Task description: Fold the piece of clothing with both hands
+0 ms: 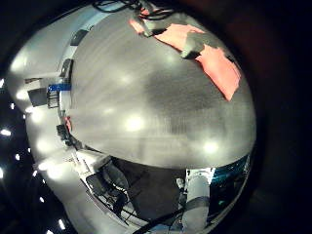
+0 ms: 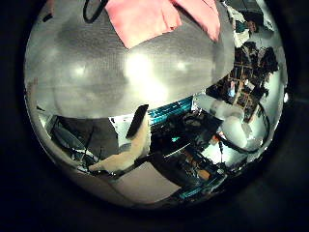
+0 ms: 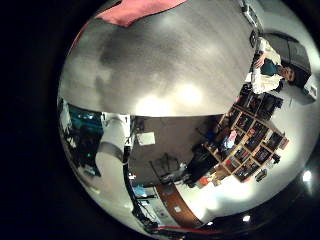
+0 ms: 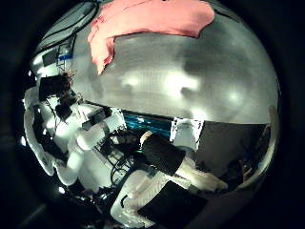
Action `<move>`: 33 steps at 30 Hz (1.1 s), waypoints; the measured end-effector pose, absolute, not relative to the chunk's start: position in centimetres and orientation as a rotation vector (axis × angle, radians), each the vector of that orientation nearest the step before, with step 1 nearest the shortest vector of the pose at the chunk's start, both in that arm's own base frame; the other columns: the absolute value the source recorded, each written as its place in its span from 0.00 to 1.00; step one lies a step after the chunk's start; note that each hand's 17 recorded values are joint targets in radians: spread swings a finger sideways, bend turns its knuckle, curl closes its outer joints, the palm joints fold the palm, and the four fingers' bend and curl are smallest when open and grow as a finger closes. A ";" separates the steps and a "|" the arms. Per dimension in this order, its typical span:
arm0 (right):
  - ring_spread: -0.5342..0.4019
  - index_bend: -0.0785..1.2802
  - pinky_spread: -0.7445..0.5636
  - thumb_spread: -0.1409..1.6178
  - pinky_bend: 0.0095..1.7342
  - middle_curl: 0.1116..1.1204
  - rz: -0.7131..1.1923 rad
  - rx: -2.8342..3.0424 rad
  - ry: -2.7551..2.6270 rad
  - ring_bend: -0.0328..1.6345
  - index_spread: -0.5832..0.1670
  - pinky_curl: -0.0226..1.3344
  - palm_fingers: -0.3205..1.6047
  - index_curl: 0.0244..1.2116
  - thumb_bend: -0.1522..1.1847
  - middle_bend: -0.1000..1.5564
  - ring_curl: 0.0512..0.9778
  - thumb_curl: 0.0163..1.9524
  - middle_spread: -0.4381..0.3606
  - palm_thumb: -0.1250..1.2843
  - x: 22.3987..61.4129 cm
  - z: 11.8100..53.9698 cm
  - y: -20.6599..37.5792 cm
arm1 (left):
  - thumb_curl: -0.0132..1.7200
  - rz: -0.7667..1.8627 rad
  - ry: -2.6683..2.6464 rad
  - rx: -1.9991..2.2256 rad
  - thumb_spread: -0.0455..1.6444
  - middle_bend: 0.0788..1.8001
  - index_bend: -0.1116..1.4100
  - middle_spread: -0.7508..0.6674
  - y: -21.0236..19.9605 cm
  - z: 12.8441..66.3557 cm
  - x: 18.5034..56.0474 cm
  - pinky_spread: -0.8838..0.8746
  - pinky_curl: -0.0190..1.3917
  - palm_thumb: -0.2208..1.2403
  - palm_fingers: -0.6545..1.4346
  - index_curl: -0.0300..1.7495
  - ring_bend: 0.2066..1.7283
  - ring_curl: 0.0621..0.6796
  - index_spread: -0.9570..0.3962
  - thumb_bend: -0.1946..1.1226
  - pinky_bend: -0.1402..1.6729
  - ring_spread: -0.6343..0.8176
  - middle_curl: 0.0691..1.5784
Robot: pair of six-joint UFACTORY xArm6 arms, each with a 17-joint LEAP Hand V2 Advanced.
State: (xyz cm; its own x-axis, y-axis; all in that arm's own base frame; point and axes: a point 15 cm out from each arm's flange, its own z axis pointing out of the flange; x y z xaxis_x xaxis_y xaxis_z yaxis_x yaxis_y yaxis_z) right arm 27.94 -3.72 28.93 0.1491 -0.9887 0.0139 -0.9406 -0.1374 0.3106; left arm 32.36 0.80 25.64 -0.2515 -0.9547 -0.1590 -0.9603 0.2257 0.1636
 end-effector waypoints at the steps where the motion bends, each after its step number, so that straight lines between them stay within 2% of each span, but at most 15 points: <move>1: 0.48 0.17 0.70 0.73 0.16 0.25 -0.292 2.177 -1.876 0.34 0.37 0.27 0.31 0.20 0.10 0.23 0.36 0.15 0.50 0.35 28.1 28.6 -3.6 | 0.19 0.347 2.441 -1.902 0.62 0.06 0.17 0.68 0.9 25.0 33.0 0.77 0.25 0.33 0.38 0.20 0.29 0.23 0.66 0.12 0.27 0.71 0.19; 11: 0.48 0.17 0.72 0.72 0.18 0.29 -0.340 2.137 -1.867 0.33 0.37 0.26 0.28 0.21 0.10 0.25 0.36 0.15 0.49 0.35 30.0 27.1 -3.9 | 0.19 0.445 2.535 -1.839 0.56 0.06 0.17 0.73 -1.0 21.0 36.2 0.78 0.26 0.26 0.34 0.19 0.31 0.25 0.67 0.11 0.29 0.74 0.18; 23: 0.51 0.18 0.74 0.72 0.19 0.30 -0.336 2.143 -1.865 0.32 0.37 0.26 0.27 0.22 0.10 0.26 0.36 0.15 0.49 0.34 30.1 27.1 -3.9 | 0.20 0.503 2.542 -1.798 0.52 0.06 0.18 0.77 -2.6 18.3 36.0 0.78 0.26 0.23 0.32 0.19 0.31 0.25 0.69 0.12 0.31 0.75 0.17; 25: 0.51 0.18 0.75 0.72 0.19 0.31 -0.338 2.142 -1.864 0.31 0.37 0.26 0.27 0.22 0.10 0.26 0.36 0.15 0.50 0.34 30.0 27.1 -3.9 | 0.20 0.496 2.522 -1.806 0.52 0.08 0.18 0.75 -2.7 17.9 36.4 0.78 0.25 0.24 0.34 0.19 0.31 0.24 0.70 0.12 0.29 0.74 0.18; 33: 0.51 0.17 0.75 0.72 0.19 0.31 -0.340 2.143 -1.862 0.32 0.37 0.25 0.27 0.22 0.10 0.26 0.36 0.15 0.50 0.34 30.0 27.0 -3.9 | 0.20 0.556 2.509 -1.824 0.53 0.18 0.20 0.59 -2.7 16.7 37.1 0.77 0.22 0.27 0.45 0.21 0.31 0.24 0.72 0.13 0.21 0.60 0.23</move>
State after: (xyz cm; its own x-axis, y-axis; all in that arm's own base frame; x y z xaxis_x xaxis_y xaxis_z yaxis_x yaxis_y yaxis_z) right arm 29.98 -3.88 27.01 0.1412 -0.9900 0.0069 -0.9237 -0.1293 0.3606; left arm 37.10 -2.66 16.66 -0.3303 -0.9232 -0.1965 -0.9197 0.2680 0.2869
